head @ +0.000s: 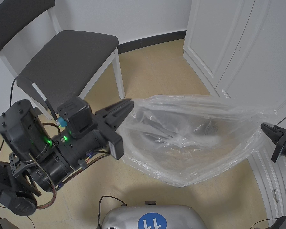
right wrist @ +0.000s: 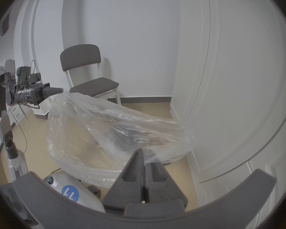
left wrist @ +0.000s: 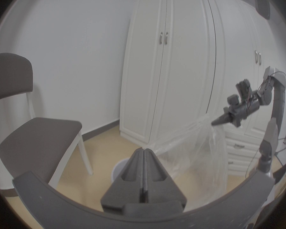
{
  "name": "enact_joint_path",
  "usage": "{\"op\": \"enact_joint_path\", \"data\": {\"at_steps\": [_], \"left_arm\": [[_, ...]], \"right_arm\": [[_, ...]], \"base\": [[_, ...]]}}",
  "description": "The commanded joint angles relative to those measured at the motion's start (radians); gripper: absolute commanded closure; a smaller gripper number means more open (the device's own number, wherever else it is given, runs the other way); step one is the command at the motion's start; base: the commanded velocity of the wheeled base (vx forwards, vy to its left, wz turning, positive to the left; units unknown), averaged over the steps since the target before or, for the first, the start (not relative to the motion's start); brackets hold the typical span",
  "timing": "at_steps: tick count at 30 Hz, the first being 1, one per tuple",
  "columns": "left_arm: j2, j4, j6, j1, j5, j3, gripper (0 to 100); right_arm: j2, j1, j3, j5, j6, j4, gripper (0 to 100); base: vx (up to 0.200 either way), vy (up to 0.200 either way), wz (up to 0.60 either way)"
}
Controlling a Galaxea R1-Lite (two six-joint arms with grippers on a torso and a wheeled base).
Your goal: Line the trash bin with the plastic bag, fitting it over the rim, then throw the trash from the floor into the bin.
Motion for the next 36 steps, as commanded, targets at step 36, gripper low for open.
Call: {"op": "enact_joint_path", "data": {"at_steps": [36], "left_arm": [[0.405, -0.336, -0.134, -0.028, 0.064, -0.3, 100]], "right_arm": [[0.918, 0.204, -0.152, -0.104, 0.493, -1.084, 100]], "base": [[0.0, 0.0, 0.0]]}}
